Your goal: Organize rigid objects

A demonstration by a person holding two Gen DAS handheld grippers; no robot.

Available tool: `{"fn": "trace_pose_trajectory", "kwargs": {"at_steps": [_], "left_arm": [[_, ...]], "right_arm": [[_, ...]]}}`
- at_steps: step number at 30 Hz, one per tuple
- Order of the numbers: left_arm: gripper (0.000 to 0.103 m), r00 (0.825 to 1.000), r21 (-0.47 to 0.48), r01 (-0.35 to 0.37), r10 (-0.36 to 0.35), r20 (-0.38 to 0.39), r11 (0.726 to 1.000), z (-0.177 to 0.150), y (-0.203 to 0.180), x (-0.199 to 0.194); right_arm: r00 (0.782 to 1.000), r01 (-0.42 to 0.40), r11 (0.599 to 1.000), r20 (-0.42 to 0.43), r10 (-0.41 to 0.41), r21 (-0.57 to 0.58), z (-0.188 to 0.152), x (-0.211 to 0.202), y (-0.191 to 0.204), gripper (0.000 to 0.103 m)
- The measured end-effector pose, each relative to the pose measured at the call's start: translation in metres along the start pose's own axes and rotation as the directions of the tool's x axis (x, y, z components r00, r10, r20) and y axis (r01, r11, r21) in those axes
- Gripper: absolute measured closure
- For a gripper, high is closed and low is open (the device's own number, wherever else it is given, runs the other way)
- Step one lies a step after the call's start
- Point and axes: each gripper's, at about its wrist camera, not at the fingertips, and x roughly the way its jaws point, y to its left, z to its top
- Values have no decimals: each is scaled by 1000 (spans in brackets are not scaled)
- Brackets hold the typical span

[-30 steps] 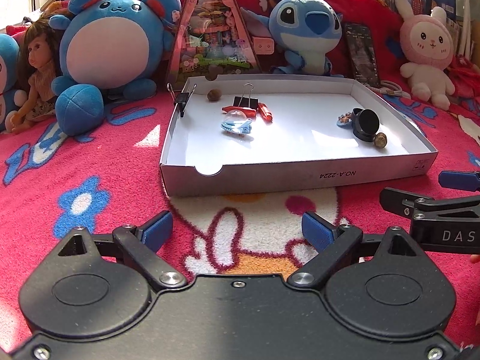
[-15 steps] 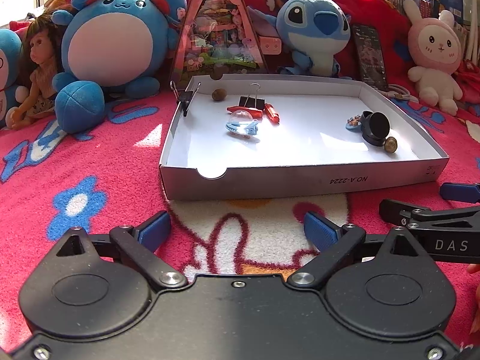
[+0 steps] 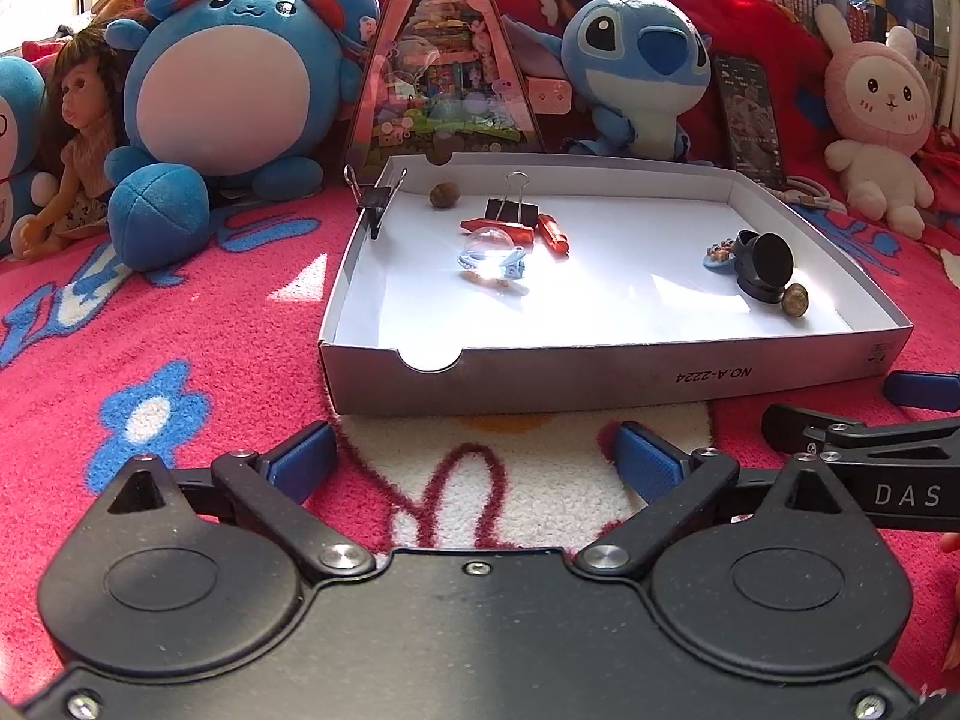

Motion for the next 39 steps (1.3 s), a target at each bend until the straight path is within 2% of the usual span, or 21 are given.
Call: {"fn": "trace_pose_trajectory", "kwargs": {"at_steps": [39], "left_arm": [[0, 1000, -8, 2, -2, 6, 1000, -2, 2, 2]], "right_arm": [[1000, 12, 1000, -7, -12, -14, -1, 5, 3, 0]]}}
